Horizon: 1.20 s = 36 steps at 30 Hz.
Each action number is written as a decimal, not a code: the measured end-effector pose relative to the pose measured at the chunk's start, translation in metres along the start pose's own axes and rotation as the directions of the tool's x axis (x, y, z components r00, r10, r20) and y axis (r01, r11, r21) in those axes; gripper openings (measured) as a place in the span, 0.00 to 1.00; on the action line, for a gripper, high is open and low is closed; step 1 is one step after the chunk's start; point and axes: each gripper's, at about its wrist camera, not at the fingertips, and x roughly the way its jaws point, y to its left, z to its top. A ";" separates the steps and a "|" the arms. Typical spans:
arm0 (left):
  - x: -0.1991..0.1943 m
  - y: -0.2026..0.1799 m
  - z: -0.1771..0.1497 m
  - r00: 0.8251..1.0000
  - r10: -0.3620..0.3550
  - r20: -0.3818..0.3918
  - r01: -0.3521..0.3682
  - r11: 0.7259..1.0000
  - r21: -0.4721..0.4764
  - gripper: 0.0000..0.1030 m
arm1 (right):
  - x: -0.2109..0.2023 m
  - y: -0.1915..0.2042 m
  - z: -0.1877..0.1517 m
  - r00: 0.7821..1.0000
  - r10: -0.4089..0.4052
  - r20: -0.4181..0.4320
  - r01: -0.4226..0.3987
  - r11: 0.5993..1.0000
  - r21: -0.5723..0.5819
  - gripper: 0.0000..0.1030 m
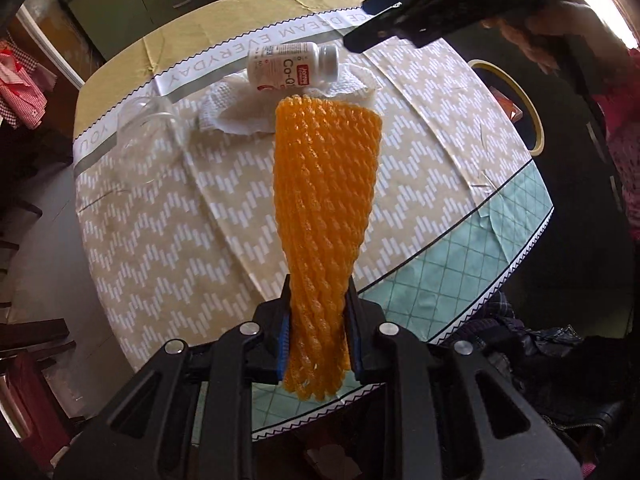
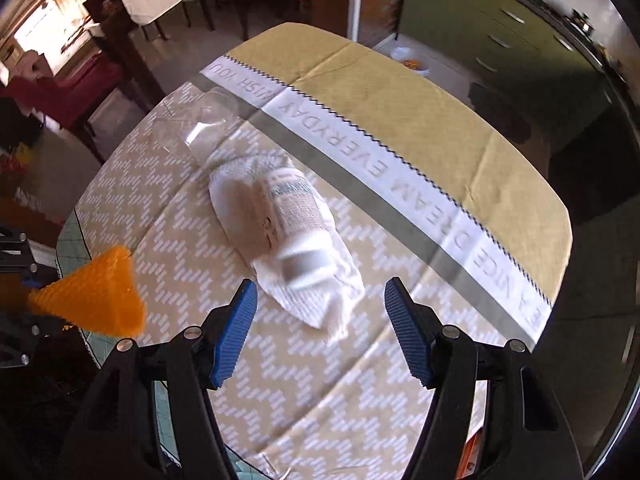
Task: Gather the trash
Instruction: 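Grasp the orange foam net with the left tool while the right tool grasps the white pill bottle, then drop the pill bottle into the bin with the right tool while the left tool drops the foam net in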
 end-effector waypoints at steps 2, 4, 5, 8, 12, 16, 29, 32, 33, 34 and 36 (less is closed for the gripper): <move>-0.009 0.000 -0.003 1.000 0.004 0.006 -0.004 1.000 -0.007 0.21 | 0.014 0.011 0.017 0.999 -0.004 -0.034 0.002 0.998 -0.055 0.64; -0.014 0.007 -0.008 1.000 0.011 0.011 -0.011 1.000 -0.015 0.21 | 0.028 0.016 0.031 0.997 -0.022 -0.071 0.016 0.996 -0.087 0.64; -0.016 0.011 -0.010 1.000 0.011 0.015 -0.011 1.000 -0.020 0.21 | 0.034 0.018 0.034 0.996 -0.026 -0.087 0.017 0.995 -0.097 0.64; -0.018 0.018 -0.013 1.000 0.009 0.021 -0.008 0.999 -0.034 0.21 | 0.051 0.018 0.042 0.991 -0.033 -0.133 0.019 0.994 -0.103 0.63; -0.016 0.024 -0.015 1.000 0.004 0.019 -0.004 0.999 -0.047 0.21 | 0.067 0.016 0.045 0.986 -0.003 -0.164 -0.010 0.997 -0.076 0.49; -0.015 0.025 -0.014 1.000 0.005 0.018 -0.004 0.999 -0.054 0.22 | 0.065 0.012 0.042 0.991 0.011 -0.134 -0.016 0.999 -0.032 0.49; -0.021 -0.034 0.016 0.999 -0.016 0.046 0.012 0.996 0.091 0.22 | -0.062 -0.084 -0.123 0.998 -0.051 0.024 0.039 0.931 0.364 0.49; -0.018 -0.061 0.031 0.998 -0.033 0.046 0.025 0.988 0.152 0.22 | -0.067 -0.126 -0.204 0.992 -0.119 -0.045 0.125 0.855 0.503 0.49; -0.016 -0.070 0.036 0.998 -0.037 0.045 0.029 0.985 0.170 0.22 | -0.067 -0.140 -0.229 0.989 -0.127 -0.069 0.144 0.825 0.546 0.49; -0.015 -0.080 0.043 0.998 -0.039 0.040 0.030 0.981 0.193 0.22 | -0.066 -0.154 -0.254 0.987 -0.133 -0.089 0.160 0.790 0.591 0.49; -0.011 -0.101 0.056 0.999 -0.039 0.034 0.030 0.973 0.231 0.22 | -0.063 -0.177 -0.293 0.982 -0.144 -0.119 0.187 0.732 0.655 0.49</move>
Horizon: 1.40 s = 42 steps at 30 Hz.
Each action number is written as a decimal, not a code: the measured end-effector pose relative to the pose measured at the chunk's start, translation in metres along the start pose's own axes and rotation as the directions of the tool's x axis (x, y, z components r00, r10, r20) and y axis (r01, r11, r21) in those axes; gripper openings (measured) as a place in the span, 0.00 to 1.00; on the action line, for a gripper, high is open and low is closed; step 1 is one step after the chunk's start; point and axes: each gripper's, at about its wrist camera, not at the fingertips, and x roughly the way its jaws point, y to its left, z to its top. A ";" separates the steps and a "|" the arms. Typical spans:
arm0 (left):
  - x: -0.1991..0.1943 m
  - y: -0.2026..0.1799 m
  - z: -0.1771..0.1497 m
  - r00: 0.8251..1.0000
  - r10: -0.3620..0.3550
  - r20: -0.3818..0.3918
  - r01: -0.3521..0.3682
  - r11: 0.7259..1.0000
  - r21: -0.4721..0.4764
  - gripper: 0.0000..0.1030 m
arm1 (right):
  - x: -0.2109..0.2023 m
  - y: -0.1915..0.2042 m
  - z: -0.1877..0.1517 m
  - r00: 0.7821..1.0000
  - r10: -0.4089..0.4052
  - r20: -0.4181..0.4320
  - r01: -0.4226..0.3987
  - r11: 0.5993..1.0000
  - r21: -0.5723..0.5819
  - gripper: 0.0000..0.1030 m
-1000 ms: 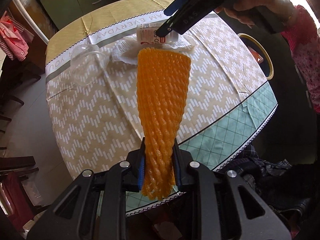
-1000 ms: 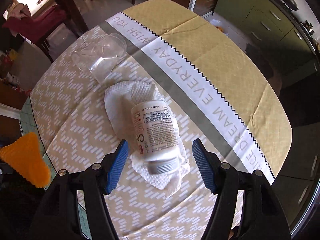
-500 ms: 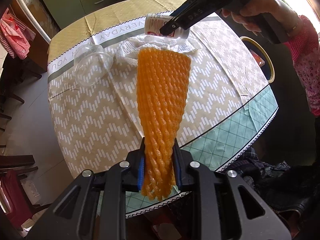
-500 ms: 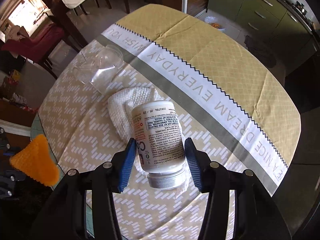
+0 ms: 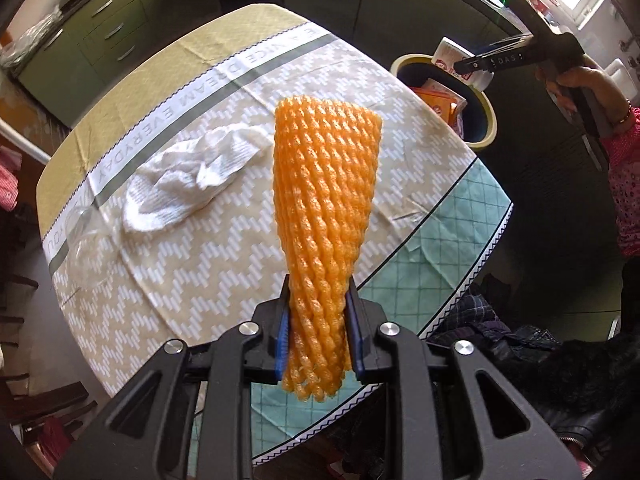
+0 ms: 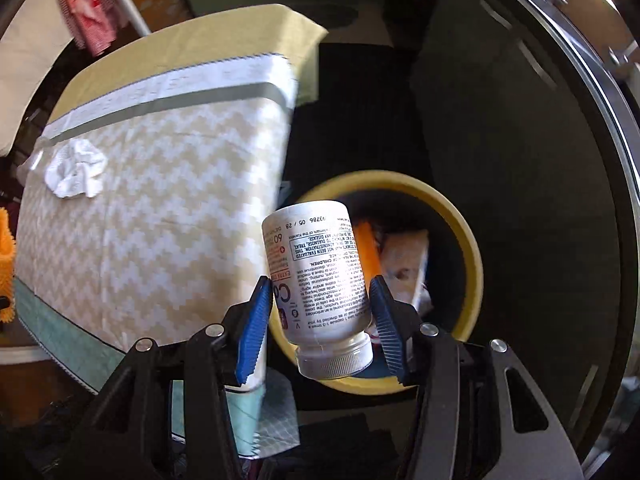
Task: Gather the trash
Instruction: 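Drop the pill bottle into the bin with the right tool while the left tool drops the foam net in, then grasp the clear plastic cup with the left tool while the right tool grasps the white paper towel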
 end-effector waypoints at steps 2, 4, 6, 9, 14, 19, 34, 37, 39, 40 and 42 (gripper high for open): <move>0.005 -0.018 0.017 1.000 -0.004 -0.008 0.005 0.999 0.037 0.22 | 0.011 -0.036 -0.010 1.000 -0.022 -0.012 0.023 0.997 0.075 0.49; 0.010 -0.035 0.033 1.000 -0.006 -0.013 0.007 0.998 0.070 0.22 | 0.020 -0.064 -0.016 0.999 -0.036 -0.022 0.038 0.991 0.129 0.49; 0.014 -0.055 0.050 1.000 -0.010 -0.022 0.012 0.994 0.110 0.22 | 0.028 -0.080 -0.019 0.999 -0.028 -0.028 0.033 0.986 0.163 0.49; 0.020 -0.081 0.072 1.000 -0.013 -0.027 0.017 0.987 0.158 0.22 | 0.034 -0.094 -0.022 1.000 -0.011 -0.027 0.016 0.982 0.190 0.62; 0.035 -0.126 0.117 0.999 -0.039 -0.030 0.045 0.973 0.228 0.22 | 0.006 -0.095 -0.038 0.998 0.023 0.058 -0.034 0.980 0.198 0.63; 0.063 -0.166 0.167 0.997 -0.055 -0.047 0.066 0.961 0.270 0.22 | -0.025 -0.100 -0.075 0.992 0.042 0.121 -0.066 0.978 0.199 0.63; 0.162 -0.238 0.257 0.987 0.033 -0.156 0.014 0.958 0.286 0.42 | -0.029 -0.134 -0.147 0.991 0.047 0.125 -0.081 0.957 0.278 0.63; 0.163 -0.243 0.260 0.987 0.036 -0.157 0.011 0.957 0.289 0.48 | -0.028 -0.135 -0.150 0.991 0.047 0.127 -0.081 0.957 0.280 0.63; 0.157 -0.238 0.257 0.987 0.033 -0.155 0.013 0.958 0.286 0.61 | -0.031 -0.134 -0.152 0.991 0.043 0.128 -0.077 0.958 0.277 0.63; 0.153 -0.236 0.255 0.988 0.033 -0.150 0.010 0.959 0.282 0.64 | -0.032 -0.133 -0.153 0.991 0.039 0.128 -0.074 0.958 0.276 0.63; 0.145 -0.231 0.251 0.990 0.032 -0.140 0.008 0.962 0.275 0.69 | -0.037 -0.132 -0.153 0.991 0.031 0.126 -0.065 0.959 0.276 0.63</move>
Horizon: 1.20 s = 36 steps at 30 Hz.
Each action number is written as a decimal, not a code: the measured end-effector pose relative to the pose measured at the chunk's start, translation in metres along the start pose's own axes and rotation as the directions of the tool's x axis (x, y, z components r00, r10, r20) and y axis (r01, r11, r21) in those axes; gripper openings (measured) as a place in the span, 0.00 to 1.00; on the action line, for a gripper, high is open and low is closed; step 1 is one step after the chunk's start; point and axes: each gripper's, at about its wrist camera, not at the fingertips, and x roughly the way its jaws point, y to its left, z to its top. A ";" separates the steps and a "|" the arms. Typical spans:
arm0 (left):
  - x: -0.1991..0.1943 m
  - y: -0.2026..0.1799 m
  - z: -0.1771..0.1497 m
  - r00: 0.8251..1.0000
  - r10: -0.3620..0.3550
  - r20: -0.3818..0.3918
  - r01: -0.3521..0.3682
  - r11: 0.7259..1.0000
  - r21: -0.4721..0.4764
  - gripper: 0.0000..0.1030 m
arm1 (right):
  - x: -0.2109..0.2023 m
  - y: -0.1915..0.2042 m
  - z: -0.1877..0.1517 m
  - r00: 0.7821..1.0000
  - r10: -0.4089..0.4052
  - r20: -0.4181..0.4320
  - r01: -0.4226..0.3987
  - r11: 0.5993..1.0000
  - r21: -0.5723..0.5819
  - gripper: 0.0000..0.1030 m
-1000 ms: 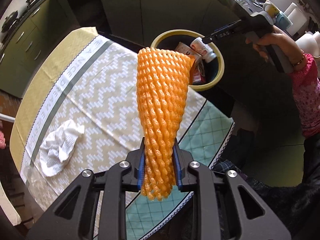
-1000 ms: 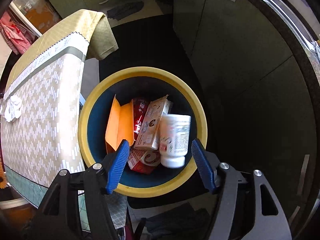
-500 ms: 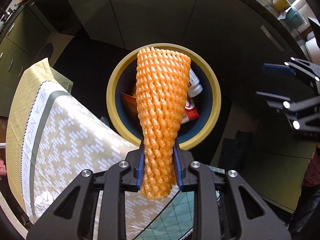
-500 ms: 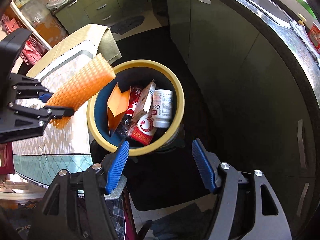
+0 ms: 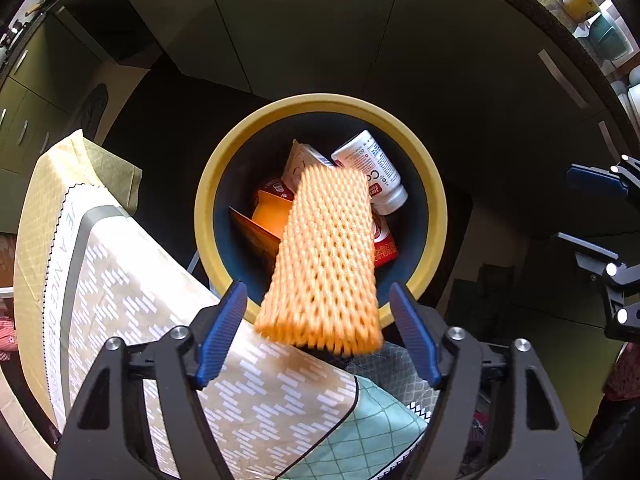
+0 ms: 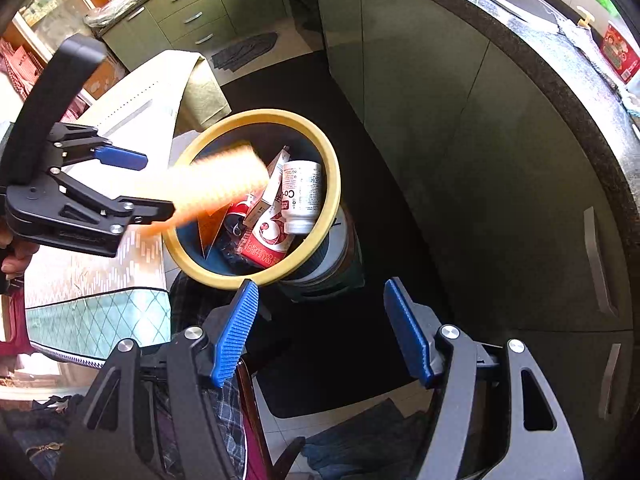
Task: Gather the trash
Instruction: 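Grasp the clear plastic cup with the left tool while the right tool grasps the white paper towel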
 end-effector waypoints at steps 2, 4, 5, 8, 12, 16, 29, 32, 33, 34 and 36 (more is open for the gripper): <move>-0.004 0.009 -0.007 1.000 -0.011 0.015 0.011 1.000 -0.013 0.70 | -0.003 0.004 0.000 1.000 -0.008 0.004 0.008 1.000 -0.003 0.63; -0.012 0.017 -0.013 0.999 -0.030 0.025 0.031 0.999 -0.037 0.72 | -0.007 0.010 0.000 1.000 -0.011 0.010 0.011 1.000 -0.009 0.63; -0.018 0.021 -0.018 0.999 -0.039 0.036 0.040 0.998 -0.044 0.72 | -0.010 0.014 0.000 1.000 -0.012 0.015 0.013 1.000 -0.016 0.63; -0.050 0.037 -0.044 0.996 -0.043 0.080 0.046 0.998 -0.043 0.72 | -0.019 0.032 -0.001 1.000 -0.007 0.026 0.008 0.999 -0.044 0.63; -0.103 0.078 -0.109 0.991 0.003 0.130 0.008 0.996 -0.087 0.72 | -0.028 0.072 0.005 0.999 0.024 0.049 -0.017 0.992 -0.128 0.63; -0.129 0.147 -0.195 0.984 0.134 0.120 -0.108 0.973 -0.206 0.72 | -0.018 0.143 0.022 0.996 0.084 0.025 -0.074 0.956 -0.283 0.63; -0.076 0.388 -0.395 0.989 0.144 -0.041 -0.129 0.675 -0.727 0.73 | 0.033 0.376 0.060 0.984 0.116 -0.131 -0.173 0.762 -0.624 0.64; -0.068 0.394 -0.397 0.989 0.147 -0.019 -0.117 0.699 -0.706 0.73 | 0.037 0.401 0.057 0.983 0.106 -0.151 -0.180 0.730 -0.659 0.64; -0.067 0.391 -0.397 0.988 0.156 -0.013 -0.122 0.713 -0.691 0.72 | 0.039 0.406 0.055 0.982 0.104 -0.157 -0.183 0.722 -0.667 0.64; -0.067 0.387 -0.395 0.986 0.169 -0.009 -0.131 0.726 -0.675 0.72 | 0.040 0.411 0.054 0.982 0.099 -0.164 -0.185 0.714 -0.675 0.64; -0.065 0.379 -0.392 0.979 0.203 -0.012 -0.164 0.755 -0.634 0.57 | 0.044 0.417 0.054 0.981 0.092 -0.172 -0.186 0.705 -0.685 0.64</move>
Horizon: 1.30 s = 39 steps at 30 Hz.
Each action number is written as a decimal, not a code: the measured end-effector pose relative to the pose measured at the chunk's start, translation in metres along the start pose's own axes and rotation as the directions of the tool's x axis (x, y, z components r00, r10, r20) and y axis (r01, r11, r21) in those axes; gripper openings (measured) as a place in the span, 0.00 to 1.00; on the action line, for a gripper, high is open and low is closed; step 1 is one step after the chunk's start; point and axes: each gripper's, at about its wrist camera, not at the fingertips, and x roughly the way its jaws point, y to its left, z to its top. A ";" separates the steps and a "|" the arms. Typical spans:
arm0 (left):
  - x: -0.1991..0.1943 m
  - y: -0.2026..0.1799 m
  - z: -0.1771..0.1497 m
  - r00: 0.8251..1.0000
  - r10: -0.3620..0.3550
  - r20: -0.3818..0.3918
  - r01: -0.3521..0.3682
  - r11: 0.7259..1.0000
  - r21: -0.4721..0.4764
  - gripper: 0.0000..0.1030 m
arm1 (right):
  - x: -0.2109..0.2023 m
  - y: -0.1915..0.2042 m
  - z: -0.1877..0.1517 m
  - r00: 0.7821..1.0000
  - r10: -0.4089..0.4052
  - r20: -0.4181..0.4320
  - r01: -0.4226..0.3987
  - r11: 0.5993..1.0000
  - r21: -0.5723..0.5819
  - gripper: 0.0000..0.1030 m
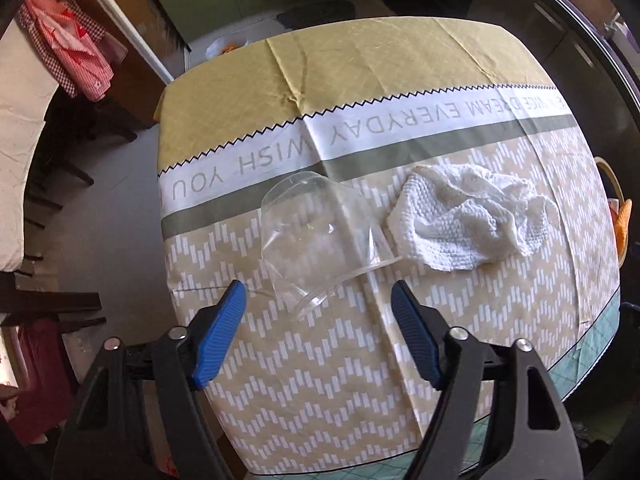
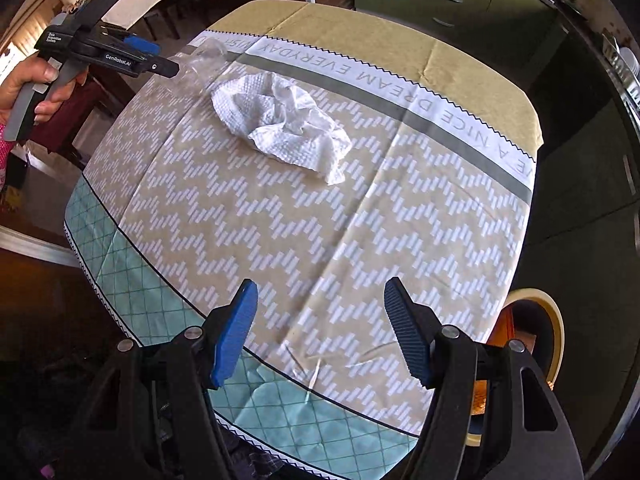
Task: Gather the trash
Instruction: 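Grasp the clear plastic cup with the left tool while the right tool grasps the white paper towel, then drop the paper towel into the bin with the right tool while the left tool drops the cup in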
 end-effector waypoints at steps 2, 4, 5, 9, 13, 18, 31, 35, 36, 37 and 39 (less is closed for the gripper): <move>0.006 -0.004 -0.001 1.000 0.020 -0.009 -0.020 0.999 0.028 0.45 | 0.004 0.002 0.006 1.000 0.003 -0.005 -0.003 1.000 -0.005 0.64; 0.014 -0.008 -0.001 0.999 0.037 -0.021 -0.036 0.998 0.056 0.35 | 0.007 0.005 0.011 1.000 0.010 -0.004 -0.010 1.000 -0.010 0.64; 0.017 -0.009 -0.001 0.998 0.058 -0.019 -0.056 0.996 0.073 0.35 | 0.008 0.007 0.013 1.000 0.016 -0.003 -0.016 1.000 -0.013 0.64; 0.020 -0.016 -0.002 0.993 0.115 0.027 -0.118 0.985 0.130 0.16 | 0.013 0.015 0.016 1.000 0.016 -0.014 -0.017 0.999 -0.036 0.64; 0.010 -0.015 -0.003 0.995 0.073 0.061 -0.079 0.990 0.116 0.05 | 0.016 0.018 0.025 1.000 0.004 -0.007 -0.005 0.999 -0.038 0.64; -0.009 -0.020 -0.010 0.991 0.059 0.121 -0.072 0.992 0.107 0.05 | 0.023 0.008 0.056 0.999 0.031 0.029 -0.031 0.999 0.007 0.64; -0.084 -0.037 -0.053 0.977 0.064 0.205 -0.092 0.987 0.130 0.05 | 0.096 -0.024 0.118 0.983 0.174 -0.051 -0.160 0.965 0.205 0.64; -0.099 -0.040 -0.062 0.973 0.059 0.225 -0.092 0.986 0.136 0.05 | 0.107 -0.023 0.116 0.982 0.178 -0.060 -0.161 0.963 0.215 0.45; -0.102 -0.041 -0.064 0.972 0.055 0.228 -0.088 0.987 0.137 0.05 | 0.109 -0.023 0.114 0.980 0.191 -0.064 -0.172 0.960 0.223 0.20; -0.104 -0.043 -0.065 0.972 0.050 0.229 -0.083 0.987 0.139 0.05 | 0.112 -0.023 0.114 0.978 0.196 -0.068 -0.176 0.958 0.225 0.08; -0.105 -0.047 -0.066 0.972 0.044 0.230 -0.078 0.987 0.144 0.05 | 0.108 -0.022 0.109 0.984 0.168 -0.051 -0.154 0.965 0.211 0.05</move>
